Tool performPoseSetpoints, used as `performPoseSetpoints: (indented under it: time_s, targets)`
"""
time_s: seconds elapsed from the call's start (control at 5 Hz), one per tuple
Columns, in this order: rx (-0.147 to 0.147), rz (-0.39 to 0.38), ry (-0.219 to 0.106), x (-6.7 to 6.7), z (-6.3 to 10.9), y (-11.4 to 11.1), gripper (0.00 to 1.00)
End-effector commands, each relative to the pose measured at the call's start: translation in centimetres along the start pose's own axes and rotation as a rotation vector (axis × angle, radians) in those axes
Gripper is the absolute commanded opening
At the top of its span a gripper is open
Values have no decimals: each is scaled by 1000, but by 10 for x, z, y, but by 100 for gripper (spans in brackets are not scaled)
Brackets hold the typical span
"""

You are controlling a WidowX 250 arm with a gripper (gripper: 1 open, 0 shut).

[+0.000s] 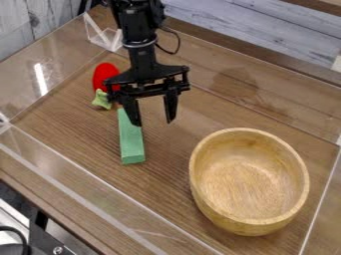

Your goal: Put the green block in the brown bowl

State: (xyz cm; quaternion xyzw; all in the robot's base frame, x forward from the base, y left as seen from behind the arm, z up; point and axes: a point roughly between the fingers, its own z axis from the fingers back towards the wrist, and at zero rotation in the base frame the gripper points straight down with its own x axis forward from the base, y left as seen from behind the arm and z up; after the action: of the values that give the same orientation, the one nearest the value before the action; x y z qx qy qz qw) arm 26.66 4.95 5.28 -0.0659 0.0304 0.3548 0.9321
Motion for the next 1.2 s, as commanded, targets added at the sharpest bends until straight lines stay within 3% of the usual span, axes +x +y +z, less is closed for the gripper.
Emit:
performPoseSetpoints:
  time_s: [0.0,0.2,0.4,0.6,0.8,1.0]
  targets:
    - [-17,6,-43,7,7,-1,0]
    - [-19,13,-38,8,6,0,100]
    - [-20,20,-32,8,6,1,100]
    - [-19,22,-37,8,5,2,0]
    - [-17,25,-43,8,4,4,0]
    - [-29,7,-45,2,22,-3,0]
